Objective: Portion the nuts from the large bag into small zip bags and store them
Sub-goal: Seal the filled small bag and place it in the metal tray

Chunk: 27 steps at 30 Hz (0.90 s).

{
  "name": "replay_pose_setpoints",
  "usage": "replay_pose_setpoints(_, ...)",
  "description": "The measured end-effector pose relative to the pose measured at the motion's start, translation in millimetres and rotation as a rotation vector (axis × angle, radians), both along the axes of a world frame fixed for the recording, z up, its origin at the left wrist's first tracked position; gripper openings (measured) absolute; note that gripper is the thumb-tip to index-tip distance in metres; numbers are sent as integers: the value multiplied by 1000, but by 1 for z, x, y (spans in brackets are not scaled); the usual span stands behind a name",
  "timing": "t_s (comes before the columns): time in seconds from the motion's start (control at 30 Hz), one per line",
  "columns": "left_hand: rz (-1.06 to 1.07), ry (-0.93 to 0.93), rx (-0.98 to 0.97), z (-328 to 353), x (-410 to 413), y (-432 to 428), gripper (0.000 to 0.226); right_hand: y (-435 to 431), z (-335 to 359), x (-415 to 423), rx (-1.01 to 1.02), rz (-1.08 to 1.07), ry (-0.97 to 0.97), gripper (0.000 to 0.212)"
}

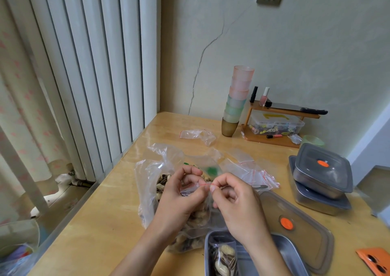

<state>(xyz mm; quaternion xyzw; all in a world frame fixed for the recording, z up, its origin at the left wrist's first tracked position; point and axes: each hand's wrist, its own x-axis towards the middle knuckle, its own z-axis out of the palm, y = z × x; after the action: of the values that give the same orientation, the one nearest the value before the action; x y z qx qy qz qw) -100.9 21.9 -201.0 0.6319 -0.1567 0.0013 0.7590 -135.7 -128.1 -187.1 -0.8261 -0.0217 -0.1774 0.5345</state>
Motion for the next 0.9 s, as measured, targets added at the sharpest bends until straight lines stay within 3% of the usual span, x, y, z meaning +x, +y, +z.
replay_pose_setpoints(0.43, 37, -1, -48, -1, 2, -2, 21, 1, -2, 0, -101, -72, -37, 16)
replay_pose_setpoints(0.67, -94, 68, -101, -5, 4, 1, 39, -1, 1, 1, 53, -49, 21, 19)
replay_pose_setpoints(0.9, -53, 97, -138, -8, 4, -1, 34, 0, 1, 0, 155, -38, 133, 18)
